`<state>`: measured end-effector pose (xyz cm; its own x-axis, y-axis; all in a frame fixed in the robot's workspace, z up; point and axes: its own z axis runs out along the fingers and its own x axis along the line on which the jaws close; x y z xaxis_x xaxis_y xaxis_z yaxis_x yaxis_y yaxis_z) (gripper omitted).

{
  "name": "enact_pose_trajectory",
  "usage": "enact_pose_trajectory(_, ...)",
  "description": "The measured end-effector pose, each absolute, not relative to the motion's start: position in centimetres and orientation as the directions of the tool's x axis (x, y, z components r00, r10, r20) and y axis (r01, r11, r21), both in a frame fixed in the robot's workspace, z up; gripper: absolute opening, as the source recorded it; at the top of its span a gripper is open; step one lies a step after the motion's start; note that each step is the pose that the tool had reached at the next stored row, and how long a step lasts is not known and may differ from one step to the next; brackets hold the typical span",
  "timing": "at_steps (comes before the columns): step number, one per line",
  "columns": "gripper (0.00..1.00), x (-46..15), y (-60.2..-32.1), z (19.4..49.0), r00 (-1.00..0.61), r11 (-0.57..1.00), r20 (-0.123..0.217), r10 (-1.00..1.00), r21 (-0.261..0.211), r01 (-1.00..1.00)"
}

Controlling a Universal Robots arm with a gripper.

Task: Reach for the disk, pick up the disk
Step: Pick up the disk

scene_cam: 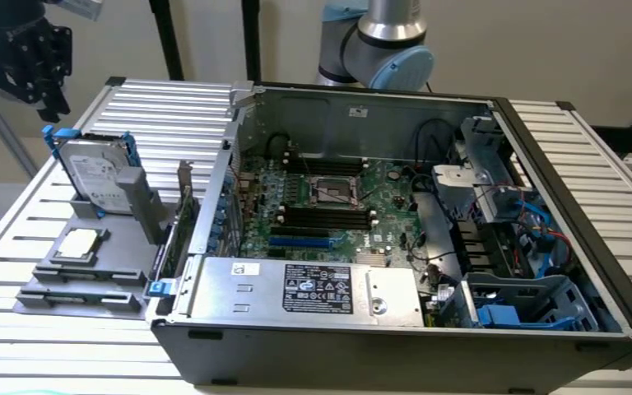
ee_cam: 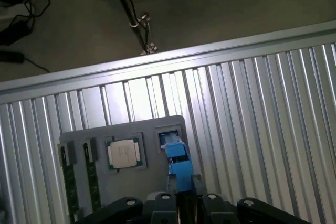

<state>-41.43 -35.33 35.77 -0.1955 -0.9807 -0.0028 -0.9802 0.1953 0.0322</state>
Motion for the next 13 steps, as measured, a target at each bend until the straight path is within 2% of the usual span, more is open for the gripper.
enact_pose_trajectory(1,0.3,-41.4,-35.3,35.8,-0.195,0.195,-0.003,-0.981,0.032,-0.98)
enact_pose_trajectory(3,0.42,-41.4,-35.3,35.7,-0.195,0.194,-0.003,-0.981,0.032,-0.98)
enact_pose_trajectory(4,0.42,-41.4,-35.3,35.6,-0.193,0.193,-0.003,-0.981,0.032,-0.981)
enact_pose_trajectory(7,0.59,-41.4,-35.3,35.3,-0.182,0.182,-0.003,-0.983,0.032,-0.983)
enact_pose_trajectory(9,0.59,-41.4,-35.2,35.0,-0.172,0.172,-0.003,-0.985,0.032,-0.985)
enact_pose_trajectory(10,0.65,-41.4,-35.2,34.8,-0.166,0.165,-0.003,-0.986,0.032,-0.986)
enact_pose_trajectory(13,0.65,-41.4,-35.2,34.2,-0.136,0.136,-0.003,-0.991,0.032,-0.99)
